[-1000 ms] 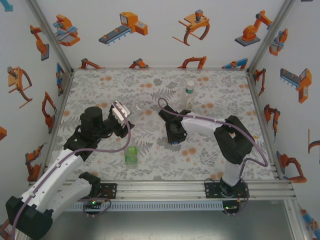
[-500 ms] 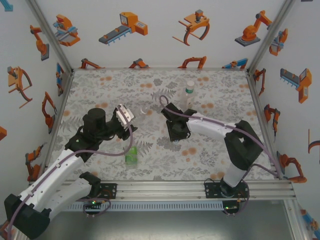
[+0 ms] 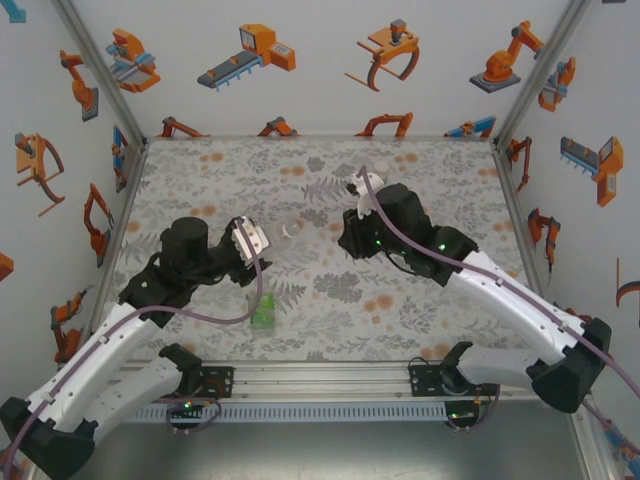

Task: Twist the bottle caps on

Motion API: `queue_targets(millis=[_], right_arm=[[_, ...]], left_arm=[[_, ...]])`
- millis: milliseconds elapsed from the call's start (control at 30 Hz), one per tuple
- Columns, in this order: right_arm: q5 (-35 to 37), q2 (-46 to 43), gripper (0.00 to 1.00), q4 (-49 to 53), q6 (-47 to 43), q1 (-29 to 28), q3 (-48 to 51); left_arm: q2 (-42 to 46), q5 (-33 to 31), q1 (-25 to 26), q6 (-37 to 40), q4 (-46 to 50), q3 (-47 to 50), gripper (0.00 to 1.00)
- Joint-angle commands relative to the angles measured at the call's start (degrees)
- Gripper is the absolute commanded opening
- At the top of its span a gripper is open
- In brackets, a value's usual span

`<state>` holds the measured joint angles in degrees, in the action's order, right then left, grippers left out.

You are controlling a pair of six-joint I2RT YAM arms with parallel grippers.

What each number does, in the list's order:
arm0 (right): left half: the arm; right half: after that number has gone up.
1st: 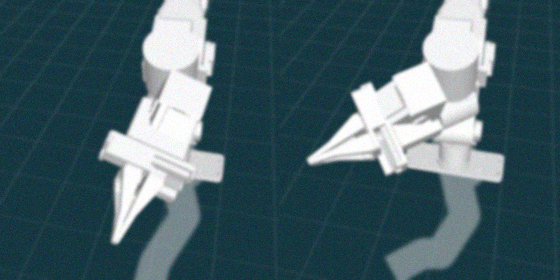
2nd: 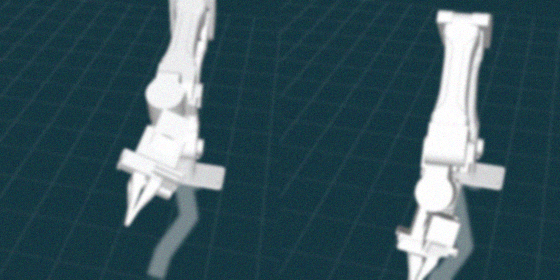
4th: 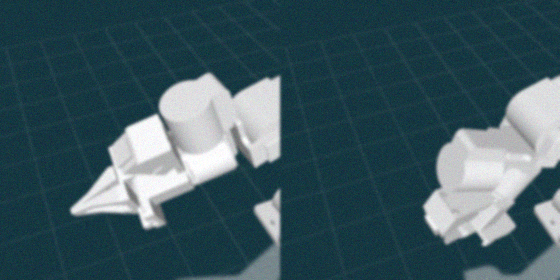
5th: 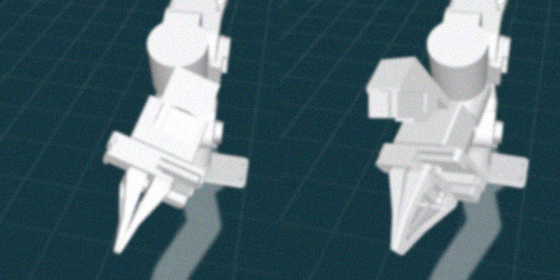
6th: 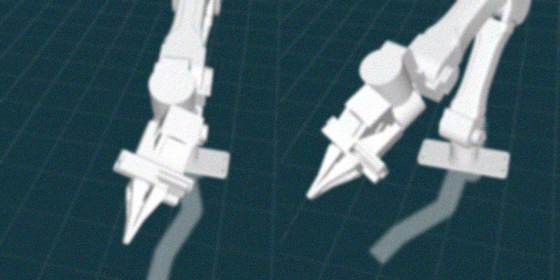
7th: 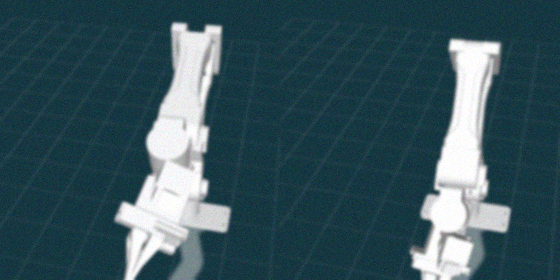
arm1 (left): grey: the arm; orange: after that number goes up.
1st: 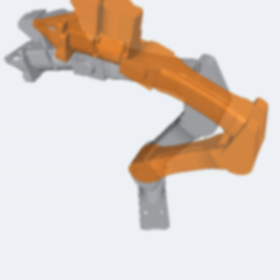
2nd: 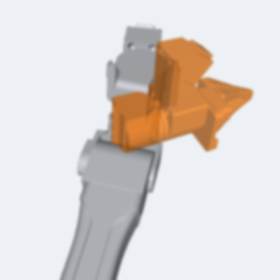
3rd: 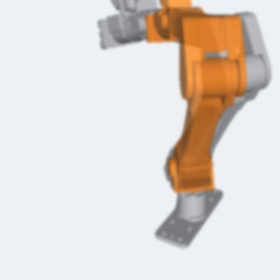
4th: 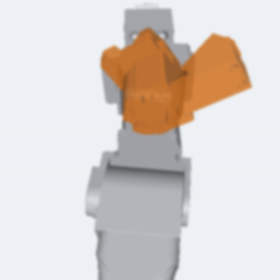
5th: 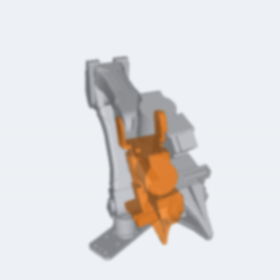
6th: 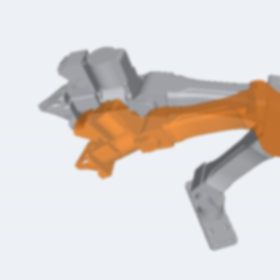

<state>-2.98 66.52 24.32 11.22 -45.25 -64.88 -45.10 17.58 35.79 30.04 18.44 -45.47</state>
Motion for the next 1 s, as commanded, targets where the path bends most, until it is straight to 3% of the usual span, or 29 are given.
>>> queue_targets(millis=[0, 333, 700, 967], right_arm=[[-4.07, -2.26, 0.07, -3.38, -5.07, -0.36, -0.01], [-12.39, -7.49, 0.00, -10.19, -11.25, -0.36, 3.52], [-23.10, -9.38, 0.00, -9.95, -20.69, -0.36, 3.99], [-26.26, -9.14, 0.00, -10.67, -26.43, -0.40, 2.28]], left_arm=[[1.57, 0.63, 1.32, 3.58, 2.83, -1.40, 0.00], [2.95, -3.54, 6.29, 10.13, 8.09, -3.25, 0.00], [3.97, 1.06, 7.26, 13.29, 8.40, -3.66, 0.00], [4.21, 2.87, 7.19, 15.68, 6.44, -2.13, 0.00]])
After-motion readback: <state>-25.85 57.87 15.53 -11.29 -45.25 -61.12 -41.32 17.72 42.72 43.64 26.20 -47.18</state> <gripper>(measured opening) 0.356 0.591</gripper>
